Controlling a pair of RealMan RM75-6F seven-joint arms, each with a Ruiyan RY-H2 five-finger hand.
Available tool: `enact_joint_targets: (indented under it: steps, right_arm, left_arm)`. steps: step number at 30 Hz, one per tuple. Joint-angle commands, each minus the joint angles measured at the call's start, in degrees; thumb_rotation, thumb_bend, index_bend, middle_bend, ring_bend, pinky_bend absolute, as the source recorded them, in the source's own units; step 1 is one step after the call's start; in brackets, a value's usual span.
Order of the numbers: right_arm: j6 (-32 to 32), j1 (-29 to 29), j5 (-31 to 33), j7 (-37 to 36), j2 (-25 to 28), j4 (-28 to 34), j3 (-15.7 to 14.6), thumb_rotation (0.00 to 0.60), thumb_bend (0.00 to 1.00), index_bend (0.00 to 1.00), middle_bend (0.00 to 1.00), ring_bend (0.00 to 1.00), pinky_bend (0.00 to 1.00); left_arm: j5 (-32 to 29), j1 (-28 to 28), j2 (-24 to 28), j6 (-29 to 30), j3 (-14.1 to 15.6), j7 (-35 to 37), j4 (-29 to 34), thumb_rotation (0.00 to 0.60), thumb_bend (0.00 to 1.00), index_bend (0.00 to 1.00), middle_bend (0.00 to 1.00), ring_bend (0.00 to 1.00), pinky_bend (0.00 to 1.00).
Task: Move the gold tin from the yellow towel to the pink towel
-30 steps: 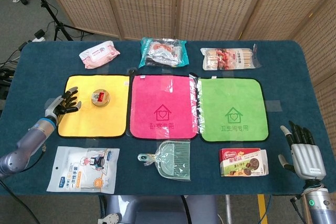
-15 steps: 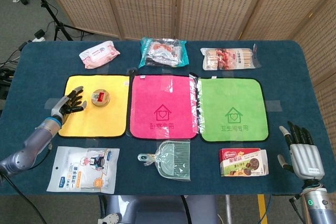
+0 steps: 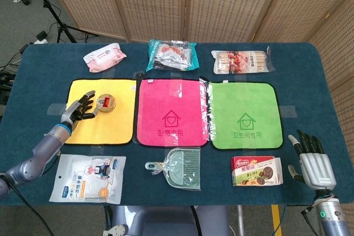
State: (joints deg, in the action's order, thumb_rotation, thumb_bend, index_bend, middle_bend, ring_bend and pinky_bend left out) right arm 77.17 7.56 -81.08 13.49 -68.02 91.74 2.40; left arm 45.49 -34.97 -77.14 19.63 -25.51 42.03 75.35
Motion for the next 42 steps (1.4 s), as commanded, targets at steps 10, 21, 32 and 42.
enact_joint_targets:
  steps: [10, 21, 32, 42]
  right_arm:
    - [-0.07, 0.1, -0.24, 0.53, -0.3, 0.04, -0.3, 0.6, 0.36, 0.09, 0.0, 0.0, 0.05]
    - [-1.35, 0.68, -0.81, 2.13, -1.23, -0.25, -1.16, 0.6, 0.36, 0.09, 0.0, 0.0, 0.05]
    - [-1.77, 0.86, -0.66, 2.82, -1.6, -0.29, -1.39, 0.6, 0.36, 0.09, 0.0, 0.0, 0.05]
    - [-1.8, 0.95, -0.94, 2.81, -1.61, -0.19, -1.58, 0.6, 0.36, 0.09, 0.0, 0.0, 0.05]
  left_arm:
    - [-1.14, -1.99, -2.02, 0.84, 1.52, -2.65, -1.42, 0.6, 0.55, 0.07, 0.0, 0.0, 0.0]
    - [-0.61, -2.29, -2.93, 2.73, 1.52, -4.11, 0.73, 0.6, 0.55, 0.07, 0.0, 0.0, 0.0]
    - [-0.99, -2.51, -3.26, 3.47, 1.64, -4.77, 2.82, 0.6, 0.55, 0.07, 0.0, 0.0, 0.0]
    - [-1.59, -3.38, -3.9, 4.68, 1.81, -5.84, 4.65, 0.6, 0.55, 0.07, 0.0, 0.0, 0.0]
